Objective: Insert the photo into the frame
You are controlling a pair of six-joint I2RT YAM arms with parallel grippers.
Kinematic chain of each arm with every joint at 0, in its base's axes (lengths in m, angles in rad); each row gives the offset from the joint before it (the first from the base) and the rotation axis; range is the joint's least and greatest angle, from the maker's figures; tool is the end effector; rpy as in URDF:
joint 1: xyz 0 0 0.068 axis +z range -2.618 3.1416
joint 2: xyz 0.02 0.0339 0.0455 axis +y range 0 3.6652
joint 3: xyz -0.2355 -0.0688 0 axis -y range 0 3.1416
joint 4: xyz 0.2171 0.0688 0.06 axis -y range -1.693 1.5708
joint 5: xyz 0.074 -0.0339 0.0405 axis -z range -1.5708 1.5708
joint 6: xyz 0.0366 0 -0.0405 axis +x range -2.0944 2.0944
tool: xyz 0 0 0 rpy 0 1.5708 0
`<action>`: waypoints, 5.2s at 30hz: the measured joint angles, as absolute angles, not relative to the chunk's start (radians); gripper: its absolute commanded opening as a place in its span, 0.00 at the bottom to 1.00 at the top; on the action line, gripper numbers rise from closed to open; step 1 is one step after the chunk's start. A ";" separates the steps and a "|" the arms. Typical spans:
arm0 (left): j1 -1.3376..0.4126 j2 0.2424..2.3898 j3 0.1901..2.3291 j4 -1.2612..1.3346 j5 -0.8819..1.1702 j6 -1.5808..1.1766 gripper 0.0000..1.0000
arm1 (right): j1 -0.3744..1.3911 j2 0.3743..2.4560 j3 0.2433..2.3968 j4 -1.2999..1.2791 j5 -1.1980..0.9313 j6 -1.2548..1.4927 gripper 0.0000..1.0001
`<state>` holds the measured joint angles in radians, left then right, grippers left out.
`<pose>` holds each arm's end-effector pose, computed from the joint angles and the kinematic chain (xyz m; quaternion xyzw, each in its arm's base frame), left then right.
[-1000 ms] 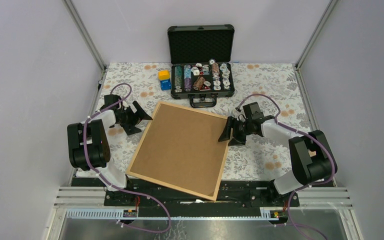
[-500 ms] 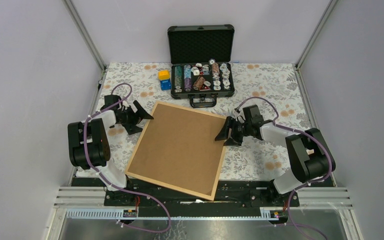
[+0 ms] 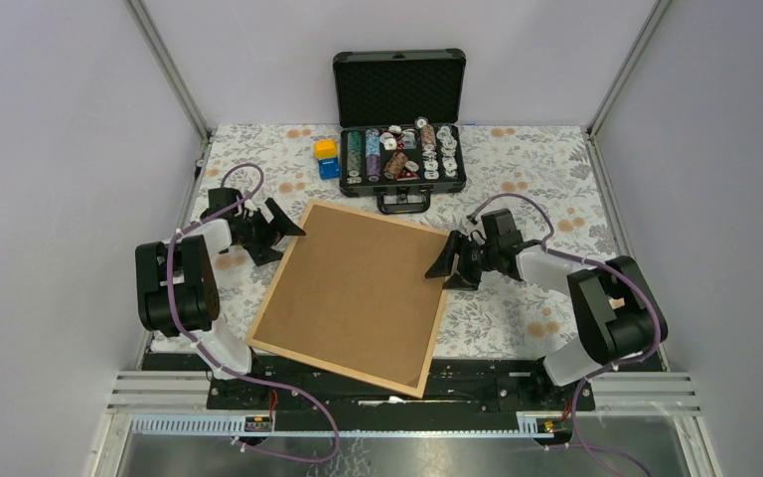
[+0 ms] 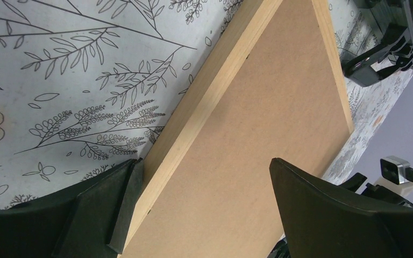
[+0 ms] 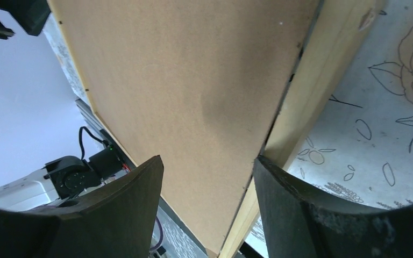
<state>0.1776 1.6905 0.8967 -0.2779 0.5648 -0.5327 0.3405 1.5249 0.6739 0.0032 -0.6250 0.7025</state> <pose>0.2922 0.0325 0.1425 -0.2591 0.8965 -0.3077 0.1858 0.2436 0.1090 0.1473 0.0533 0.8951 0.4170 0.1485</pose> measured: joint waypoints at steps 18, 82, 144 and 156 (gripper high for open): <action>0.169 1.691 0.896 -0.257 0.551 -0.530 0.99 | 0.585 1.676 1.004 -0.436 -0.204 0.564 0.68; 0.089 1.327 0.773 -0.464 0.288 -0.579 0.99 | 0.558 1.673 1.153 -0.429 -0.144 0.403 1.00; -1.016 1.089 0.632 -0.892 -0.043 -1.493 0.98 | 0.313 2.000 1.387 -0.193 -0.513 0.427 0.92; -0.985 1.115 0.592 -0.799 -0.023 -1.562 0.99 | 0.305 2.037 1.309 -0.087 -0.543 0.442 0.91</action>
